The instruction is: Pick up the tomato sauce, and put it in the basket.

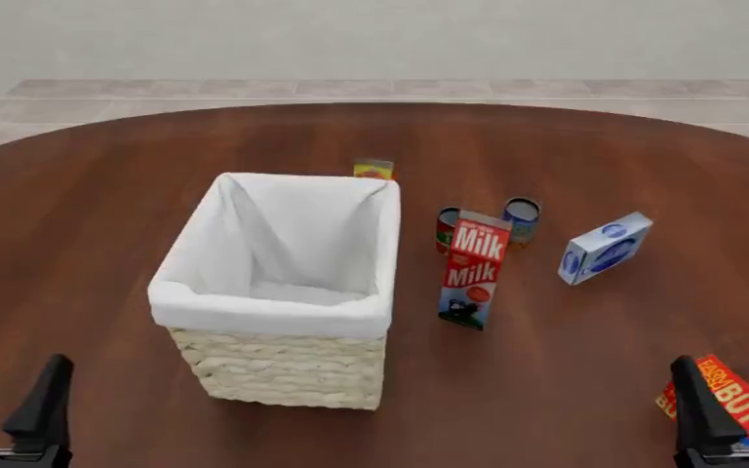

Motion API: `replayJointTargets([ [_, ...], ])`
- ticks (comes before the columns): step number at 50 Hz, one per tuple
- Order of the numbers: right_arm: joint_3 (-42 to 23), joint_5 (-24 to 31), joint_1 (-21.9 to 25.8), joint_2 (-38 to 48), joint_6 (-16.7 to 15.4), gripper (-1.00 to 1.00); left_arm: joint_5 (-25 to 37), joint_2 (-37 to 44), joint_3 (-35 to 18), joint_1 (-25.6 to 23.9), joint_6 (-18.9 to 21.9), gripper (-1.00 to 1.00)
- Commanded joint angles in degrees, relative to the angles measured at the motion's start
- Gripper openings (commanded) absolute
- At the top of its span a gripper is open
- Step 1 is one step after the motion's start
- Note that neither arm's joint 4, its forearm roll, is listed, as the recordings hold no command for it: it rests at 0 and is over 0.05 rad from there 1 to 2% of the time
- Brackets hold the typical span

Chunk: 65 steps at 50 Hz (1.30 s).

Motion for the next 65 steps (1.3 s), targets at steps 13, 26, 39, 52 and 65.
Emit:
replayJointTargets([
  [13,-0.21,-0.08,-0.69,0.26,-0.01,1.00,-0.22,0.11,0.15,-0.65,-0.04,1.00],
  [26,-0.67,0.56,-0.70,0.10,0.01,1.00,0.73,-0.03,-0.83,-0.67,0.23,1.00],
  [39,-17.90,9.18,3.84,16.83,1.94,1.00,0.96,0.28,-1.29,-0.68,0.23,1.00],
  [52,-39.52,25.21,7.24,33.60,6.12,1.00,0.90,0.05,-1.27,-0.72,0.57,1.00],
  [65,-62.00,41.59,10.39,49.27,4.42,1.00,0.85,0.21,-1.23,-0.71,0.39,1.00],
])
